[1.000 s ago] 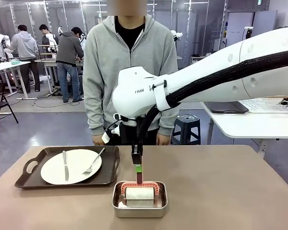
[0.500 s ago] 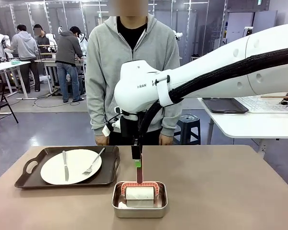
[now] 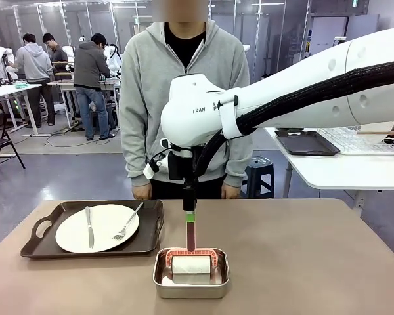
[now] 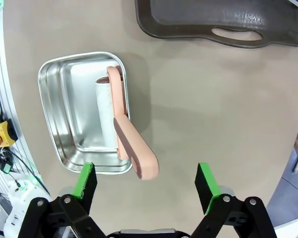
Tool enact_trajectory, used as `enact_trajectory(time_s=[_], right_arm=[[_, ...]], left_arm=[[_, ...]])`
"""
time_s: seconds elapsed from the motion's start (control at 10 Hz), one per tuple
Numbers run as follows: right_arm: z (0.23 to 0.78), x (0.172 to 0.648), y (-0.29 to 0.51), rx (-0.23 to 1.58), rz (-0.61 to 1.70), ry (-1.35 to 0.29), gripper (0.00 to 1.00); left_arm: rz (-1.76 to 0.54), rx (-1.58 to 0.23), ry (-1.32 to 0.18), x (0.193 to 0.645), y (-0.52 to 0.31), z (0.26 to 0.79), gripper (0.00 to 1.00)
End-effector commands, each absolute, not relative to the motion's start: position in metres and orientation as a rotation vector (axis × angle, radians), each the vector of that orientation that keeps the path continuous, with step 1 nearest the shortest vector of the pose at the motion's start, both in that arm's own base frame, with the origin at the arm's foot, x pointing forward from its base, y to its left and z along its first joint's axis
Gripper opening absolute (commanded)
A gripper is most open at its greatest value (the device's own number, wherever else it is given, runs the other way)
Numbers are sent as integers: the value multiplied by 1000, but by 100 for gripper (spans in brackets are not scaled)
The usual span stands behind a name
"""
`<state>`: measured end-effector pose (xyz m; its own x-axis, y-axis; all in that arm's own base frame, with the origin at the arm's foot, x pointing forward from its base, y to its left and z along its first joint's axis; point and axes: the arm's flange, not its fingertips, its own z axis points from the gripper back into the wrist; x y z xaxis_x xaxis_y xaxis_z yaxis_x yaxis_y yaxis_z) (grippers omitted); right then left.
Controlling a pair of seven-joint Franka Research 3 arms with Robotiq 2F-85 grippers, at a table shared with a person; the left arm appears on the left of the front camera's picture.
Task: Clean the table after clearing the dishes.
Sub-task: Place the Lint Roller back on top of the Airtight Container.
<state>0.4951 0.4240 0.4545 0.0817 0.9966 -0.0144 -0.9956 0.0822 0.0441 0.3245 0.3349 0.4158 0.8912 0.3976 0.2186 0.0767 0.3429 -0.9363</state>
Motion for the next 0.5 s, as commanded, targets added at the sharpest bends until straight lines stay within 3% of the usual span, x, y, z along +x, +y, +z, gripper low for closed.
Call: enact_trajectory(time_s=[0.0, 0.4], right_arm=[[457, 491, 416, 33, 1518, 10, 100], [455, 497, 423, 25, 1490, 37, 100]], left_arm=[[212, -1214, -459, 322, 336, 416, 100], [212, -1214, -459, 322, 336, 416, 100]])
